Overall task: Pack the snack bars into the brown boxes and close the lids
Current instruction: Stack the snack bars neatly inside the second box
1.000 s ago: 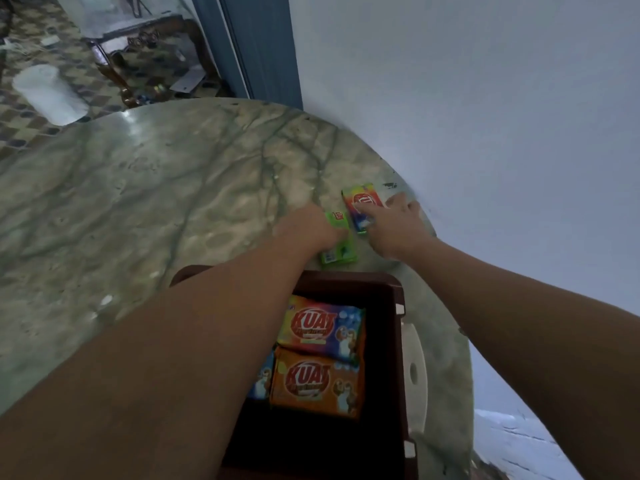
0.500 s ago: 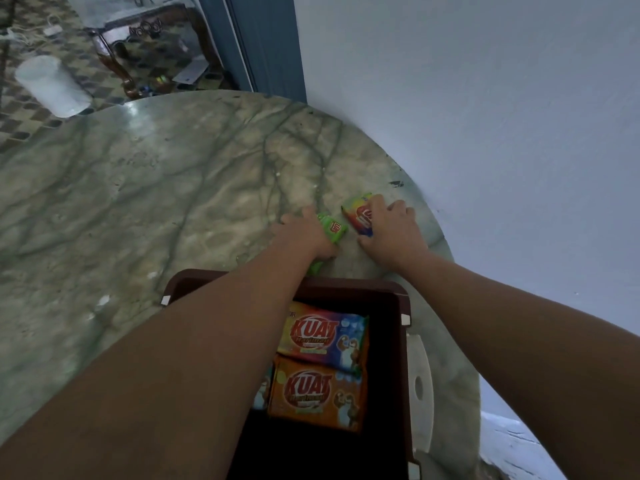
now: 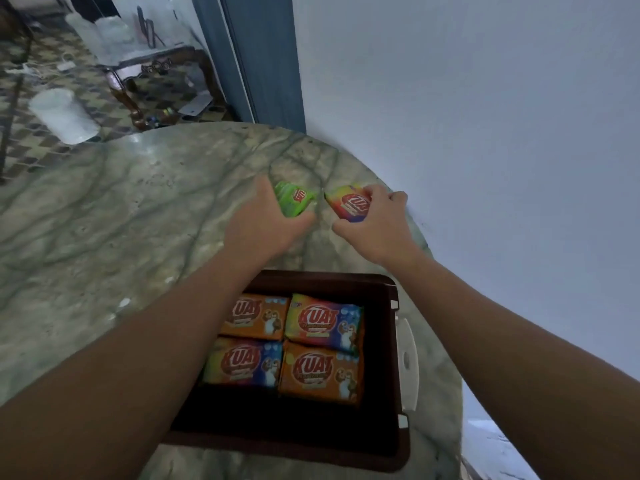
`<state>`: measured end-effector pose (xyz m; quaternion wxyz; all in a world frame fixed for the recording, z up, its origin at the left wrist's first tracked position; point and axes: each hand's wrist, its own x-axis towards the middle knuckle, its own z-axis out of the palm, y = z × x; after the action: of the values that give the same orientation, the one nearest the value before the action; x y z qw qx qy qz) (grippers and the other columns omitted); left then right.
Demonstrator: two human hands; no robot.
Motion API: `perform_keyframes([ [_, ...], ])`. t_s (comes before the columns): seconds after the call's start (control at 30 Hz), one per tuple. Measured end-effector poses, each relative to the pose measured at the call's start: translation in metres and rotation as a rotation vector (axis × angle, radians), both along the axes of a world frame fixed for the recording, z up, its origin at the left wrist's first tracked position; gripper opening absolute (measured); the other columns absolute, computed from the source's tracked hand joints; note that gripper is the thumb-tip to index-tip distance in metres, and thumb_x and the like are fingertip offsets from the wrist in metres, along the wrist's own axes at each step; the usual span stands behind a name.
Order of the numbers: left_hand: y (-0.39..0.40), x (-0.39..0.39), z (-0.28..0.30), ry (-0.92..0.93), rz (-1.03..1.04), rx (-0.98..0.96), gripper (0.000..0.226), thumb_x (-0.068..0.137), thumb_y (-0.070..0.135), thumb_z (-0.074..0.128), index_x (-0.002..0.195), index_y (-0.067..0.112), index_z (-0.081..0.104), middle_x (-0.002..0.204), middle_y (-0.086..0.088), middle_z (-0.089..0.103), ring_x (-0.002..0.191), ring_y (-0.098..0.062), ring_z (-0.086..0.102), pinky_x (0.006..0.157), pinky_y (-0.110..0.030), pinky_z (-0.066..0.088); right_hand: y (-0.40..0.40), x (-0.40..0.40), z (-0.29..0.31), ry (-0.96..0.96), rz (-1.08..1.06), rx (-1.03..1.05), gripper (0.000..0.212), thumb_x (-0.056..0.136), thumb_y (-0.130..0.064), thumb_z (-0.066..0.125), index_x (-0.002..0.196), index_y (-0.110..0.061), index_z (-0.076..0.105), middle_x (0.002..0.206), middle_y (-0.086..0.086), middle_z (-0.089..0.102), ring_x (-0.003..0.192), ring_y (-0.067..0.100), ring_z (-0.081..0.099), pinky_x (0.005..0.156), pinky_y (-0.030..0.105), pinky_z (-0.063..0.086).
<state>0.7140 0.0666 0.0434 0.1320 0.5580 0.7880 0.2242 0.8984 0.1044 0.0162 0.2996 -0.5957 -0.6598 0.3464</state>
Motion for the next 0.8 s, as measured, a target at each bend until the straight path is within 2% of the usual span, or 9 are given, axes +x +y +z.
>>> perform_keyframes([
  [0.07,-0.029,-0.007,0.011,-0.01,-0.039,0.025,0.07,0.078,0.063,0.071,0.123,0.02,0.04,0.094,0.007,0.052,0.087,-0.019,0.055,0.075,-0.037,0.044,-0.023,0.0,0.008,0.028,0.012,0.048,0.078,0.078,-0.037,0.082,0.143,-0.02,0.042,0.123,-0.002,0.028,0.102,0.012,0.051,0.077,0.007,0.04],
  [0.1,-0.048,-0.009,0.016,-0.011,-0.069,0.022,0.068,0.078,0.061,0.073,0.121,0.022,0.038,0.093,0.007,0.053,0.084,-0.019,0.057,0.074,-0.038,0.047,-0.038,-0.001,0.01,0.034,0.023,0.071,0.078,0.078,-0.036,0.082,0.143,-0.022,0.041,0.124,-0.002,0.028,0.102,0.009,0.05,0.073,0.004,0.038],
  [0.17,-0.085,-0.014,0.019,0.03,-0.15,-0.027,0.065,0.078,0.057,0.074,0.118,0.028,0.032,0.088,0.009,0.054,0.074,-0.013,0.058,0.065,-0.035,0.045,-0.067,0.0,0.009,0.04,0.052,0.115,0.08,0.078,-0.035,0.081,0.145,-0.024,0.039,0.125,-0.003,0.029,0.104,0.008,0.049,0.076,0.003,0.037],
  [0.23,-0.123,-0.02,0.016,0.084,-0.252,-0.094,0.066,0.076,0.054,0.075,0.116,0.033,0.027,0.084,0.011,0.055,0.069,-0.007,0.056,0.058,-0.033,0.039,-0.096,0.001,0.006,0.021,0.106,0.139,0.084,0.076,-0.037,0.08,0.147,-0.026,0.037,0.126,-0.005,0.028,0.109,0.011,0.049,0.087,0.011,0.042],
  [0.3,-0.151,-0.029,0.007,0.134,-0.358,-0.121,0.069,0.071,0.054,0.075,0.121,0.035,0.031,0.097,0.013,0.056,0.08,-0.012,0.058,0.066,-0.035,0.044,-0.123,0.004,0.001,-0.054,0.193,0.148,0.085,0.074,-0.042,0.076,0.147,-0.032,0.034,0.127,-0.009,0.026,0.113,0.014,0.049,0.094,0.024,0.048],
  [0.4,-0.173,-0.049,-0.015,0.231,-0.478,-0.142,0.078,0.067,0.063,0.068,0.135,0.038,0.04,0.119,0.011,0.055,0.103,-0.018,0.056,0.089,-0.042,0.047,-0.154,0.006,-0.004,-0.179,0.356,0.131,0.084,0.075,-0.042,0.077,0.146,-0.034,0.034,0.129,-0.01,0.026,0.116,0.012,0.048,0.094,0.024,0.05],
  [0.47,-0.181,-0.059,-0.032,0.274,-0.512,-0.135,0.081,0.068,0.068,0.062,0.142,0.04,0.043,0.13,0.01,0.054,0.109,-0.02,0.054,0.099,-0.047,0.044,-0.165,0.008,-0.009,-0.286,0.433,0.152,0.084,0.076,-0.045,0.076,0.148,-0.032,0.034,0.129,-0.01,0.027,0.118,0.012,0.046,0.098,0.028,0.051],
  [0.67,-0.19,-0.064,-0.048,0.292,-0.48,0.041,0.078,0.06,0.066,0.066,0.132,0.036,0.061,0.12,0.008,0.054,0.106,-0.019,0.052,0.098,-0.044,0.042,-0.176,0.015,-0.014,-0.592,0.553,0.273,0.086,0.075,-0.052,0.069,0.151,-0.026,0.038,0.132,-0.003,0.036,0.116,0.018,0.039,0.103,0.037,0.046],
  [0.8,-0.19,-0.064,-0.047,0.316,-0.482,-0.035,0.076,0.057,0.07,0.063,0.127,0.043,0.056,0.116,0.013,0.052,0.103,-0.015,0.05,0.104,-0.048,0.037,-0.179,0.016,-0.018,-0.704,0.567,0.3,0.09,0.074,-0.057,0.064,0.155,-0.028,0.035,0.134,0.0,0.041,0.12,0.022,0.038,0.109,0.04,0.041],
])
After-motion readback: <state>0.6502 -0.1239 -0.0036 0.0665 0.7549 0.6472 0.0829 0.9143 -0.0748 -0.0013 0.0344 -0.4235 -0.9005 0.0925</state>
